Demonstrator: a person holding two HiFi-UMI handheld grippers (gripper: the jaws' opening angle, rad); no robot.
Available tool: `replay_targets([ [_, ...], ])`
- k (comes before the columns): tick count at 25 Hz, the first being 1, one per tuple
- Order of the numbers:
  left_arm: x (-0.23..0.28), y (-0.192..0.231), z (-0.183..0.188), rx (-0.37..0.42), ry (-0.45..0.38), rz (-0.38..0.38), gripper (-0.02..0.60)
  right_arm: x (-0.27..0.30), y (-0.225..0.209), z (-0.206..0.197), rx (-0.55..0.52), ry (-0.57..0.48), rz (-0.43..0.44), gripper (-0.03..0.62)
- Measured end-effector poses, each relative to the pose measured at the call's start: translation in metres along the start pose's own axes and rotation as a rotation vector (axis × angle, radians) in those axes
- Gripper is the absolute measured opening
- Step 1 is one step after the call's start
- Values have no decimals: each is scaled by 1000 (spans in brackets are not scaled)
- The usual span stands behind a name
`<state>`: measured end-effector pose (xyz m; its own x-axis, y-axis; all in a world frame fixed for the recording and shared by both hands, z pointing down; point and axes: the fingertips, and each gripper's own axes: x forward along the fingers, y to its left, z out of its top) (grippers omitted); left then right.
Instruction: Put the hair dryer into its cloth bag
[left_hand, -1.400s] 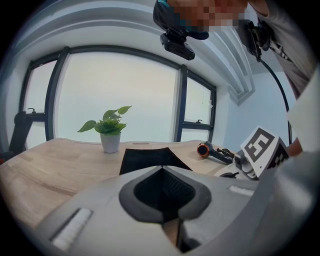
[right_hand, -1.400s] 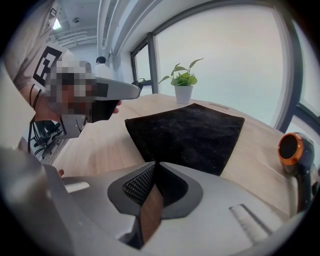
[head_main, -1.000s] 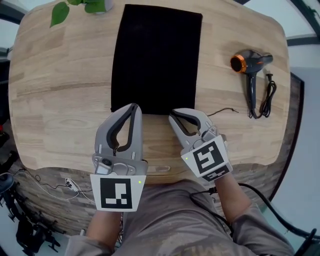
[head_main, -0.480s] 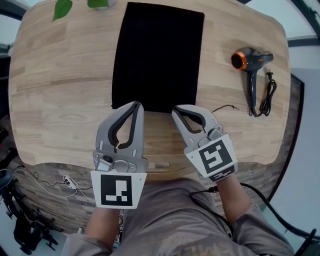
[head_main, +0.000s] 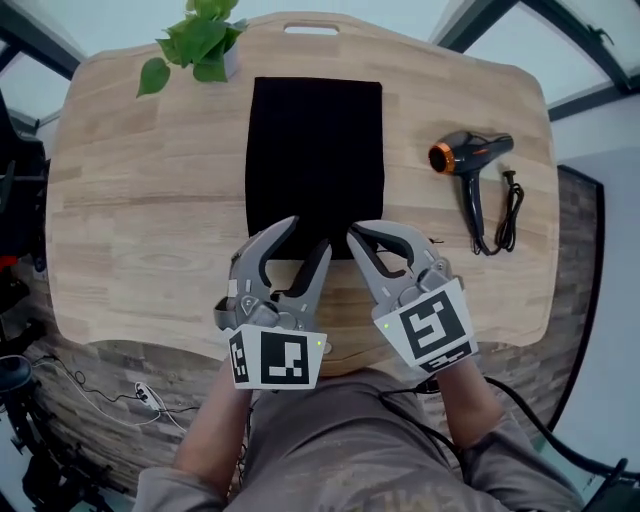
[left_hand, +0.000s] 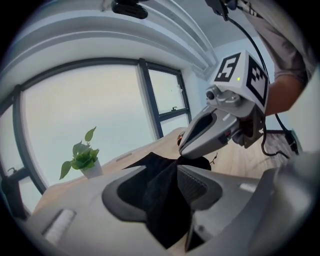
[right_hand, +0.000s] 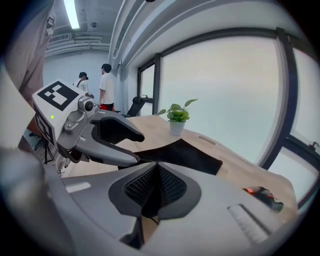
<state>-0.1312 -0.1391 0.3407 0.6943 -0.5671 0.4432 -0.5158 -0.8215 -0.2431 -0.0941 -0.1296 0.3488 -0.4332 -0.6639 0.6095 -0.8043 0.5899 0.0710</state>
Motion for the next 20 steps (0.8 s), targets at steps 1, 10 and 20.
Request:
replay_targets([
  [1, 3, -1, 3, 29, 5, 1, 192, -4, -2, 3, -13, -6, -4, 35],
  [10, 25, -30, 32, 234, 62, -42, 177, -39, -21, 15, -55, -50, -9, 35],
  [20, 24, -46, 71, 74, 105, -196, 78, -72, -48, -2, 4, -109, -42, 35],
])
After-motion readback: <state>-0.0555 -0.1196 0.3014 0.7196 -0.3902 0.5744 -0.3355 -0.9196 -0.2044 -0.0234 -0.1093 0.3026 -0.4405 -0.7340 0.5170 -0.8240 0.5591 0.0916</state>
